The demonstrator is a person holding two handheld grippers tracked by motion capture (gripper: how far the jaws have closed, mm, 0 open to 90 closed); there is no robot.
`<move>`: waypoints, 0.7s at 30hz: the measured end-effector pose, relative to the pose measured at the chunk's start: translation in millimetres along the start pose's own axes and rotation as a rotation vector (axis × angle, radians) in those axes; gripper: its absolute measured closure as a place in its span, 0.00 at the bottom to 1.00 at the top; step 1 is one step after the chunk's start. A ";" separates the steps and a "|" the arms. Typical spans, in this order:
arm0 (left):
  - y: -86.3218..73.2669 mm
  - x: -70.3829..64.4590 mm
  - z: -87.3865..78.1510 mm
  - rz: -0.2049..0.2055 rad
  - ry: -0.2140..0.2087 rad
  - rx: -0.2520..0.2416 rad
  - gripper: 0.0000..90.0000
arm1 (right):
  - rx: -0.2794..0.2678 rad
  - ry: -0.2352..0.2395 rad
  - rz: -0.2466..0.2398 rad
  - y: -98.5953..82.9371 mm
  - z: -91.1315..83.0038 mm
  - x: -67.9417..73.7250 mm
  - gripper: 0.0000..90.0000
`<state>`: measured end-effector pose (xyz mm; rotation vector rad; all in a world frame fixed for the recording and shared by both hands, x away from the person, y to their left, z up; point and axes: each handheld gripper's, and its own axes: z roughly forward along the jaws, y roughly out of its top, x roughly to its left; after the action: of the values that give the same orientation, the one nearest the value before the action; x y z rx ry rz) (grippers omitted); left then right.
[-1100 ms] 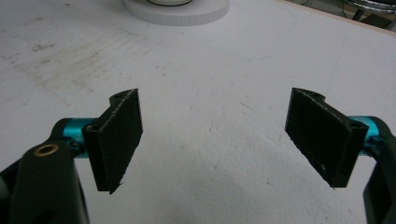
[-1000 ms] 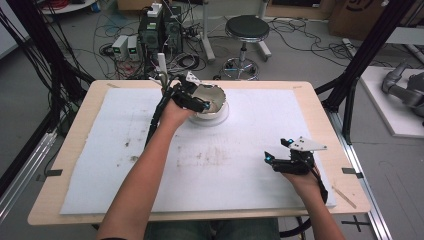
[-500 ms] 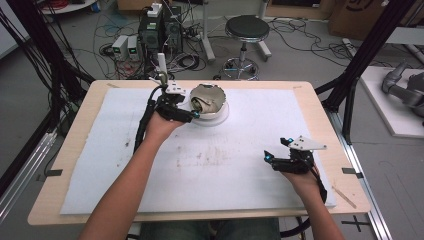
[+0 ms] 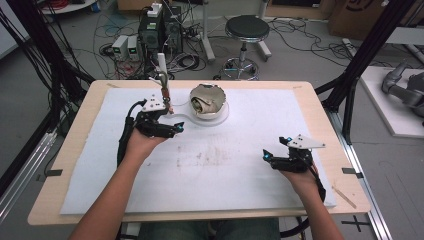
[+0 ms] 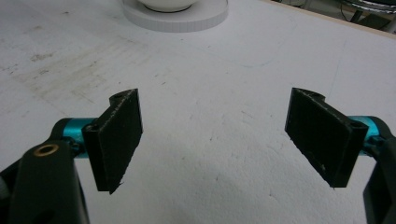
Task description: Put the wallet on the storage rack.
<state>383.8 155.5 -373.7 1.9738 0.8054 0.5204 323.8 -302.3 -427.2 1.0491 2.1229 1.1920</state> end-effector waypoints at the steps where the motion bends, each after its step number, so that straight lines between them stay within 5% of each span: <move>1: -4.3 -0.5 -2.7 -0.005 0.001 -0.006 0.23 | -0.001 -0.001 -0.001 0.3 0.2 0.1 0.21; 10: -36.4 -1.3 -24.5 -0.037 0.011 -0.033 0.23 | -0.016 -0.002 0.013 1.3 -2.3 -1.6 0.21; 21: -56.7 1.1 -40.1 -0.054 0.010 -0.074 0.22 | -0.028 -0.008 0.032 1.0 -5.6 -7.4 0.21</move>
<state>340.3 201.1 -403.0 1.8785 0.8315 0.5211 324.6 -310.7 -423.2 1.0768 2.0848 1.2275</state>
